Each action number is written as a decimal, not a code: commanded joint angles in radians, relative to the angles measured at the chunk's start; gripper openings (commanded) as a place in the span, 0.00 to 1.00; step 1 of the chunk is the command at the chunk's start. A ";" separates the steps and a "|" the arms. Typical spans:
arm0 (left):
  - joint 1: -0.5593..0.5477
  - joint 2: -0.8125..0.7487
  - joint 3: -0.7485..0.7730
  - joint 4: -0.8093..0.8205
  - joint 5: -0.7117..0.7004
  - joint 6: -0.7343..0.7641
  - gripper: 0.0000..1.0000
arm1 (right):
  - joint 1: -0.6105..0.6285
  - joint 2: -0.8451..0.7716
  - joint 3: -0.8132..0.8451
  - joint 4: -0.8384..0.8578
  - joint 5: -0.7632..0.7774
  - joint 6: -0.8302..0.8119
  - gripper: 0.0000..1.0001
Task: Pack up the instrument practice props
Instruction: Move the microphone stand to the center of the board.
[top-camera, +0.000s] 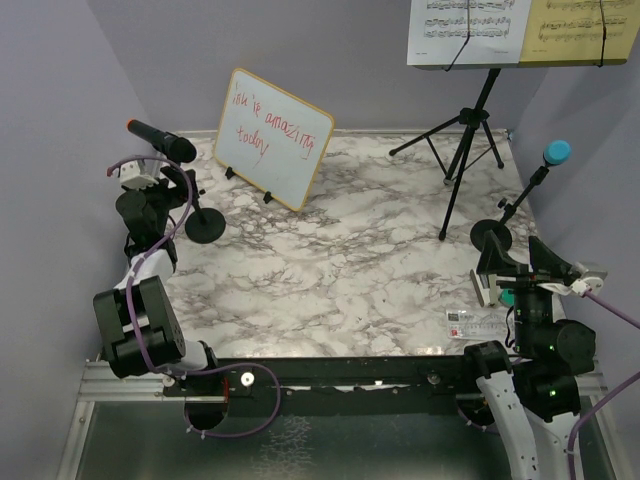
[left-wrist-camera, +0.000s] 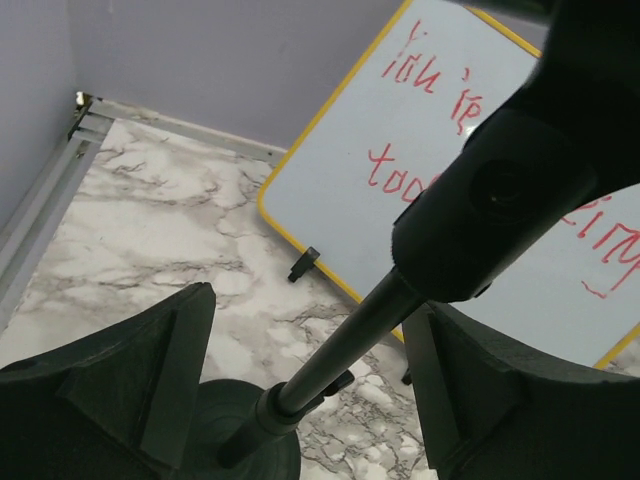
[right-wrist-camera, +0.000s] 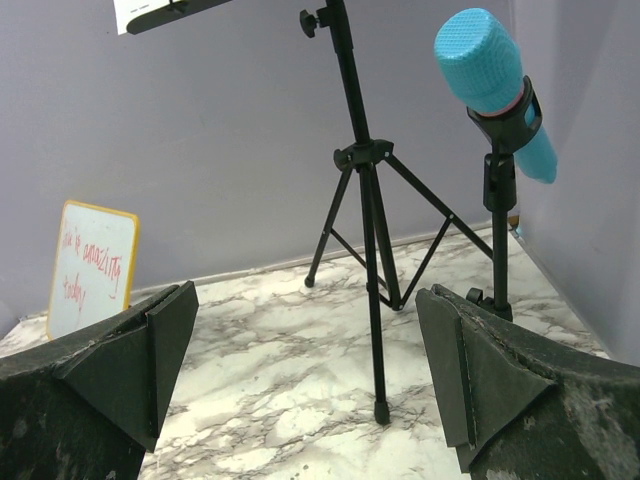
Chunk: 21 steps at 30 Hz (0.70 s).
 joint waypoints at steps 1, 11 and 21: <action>0.006 0.031 0.045 0.087 0.169 0.065 0.76 | 0.009 -0.089 -0.013 0.016 -0.027 -0.003 1.00; 0.006 0.030 0.044 0.085 0.253 0.116 0.30 | 0.010 -0.087 -0.020 0.025 -0.043 -0.011 1.00; -0.028 -0.085 0.028 0.058 0.339 0.148 0.00 | 0.010 -0.087 -0.021 0.028 -0.078 -0.016 1.00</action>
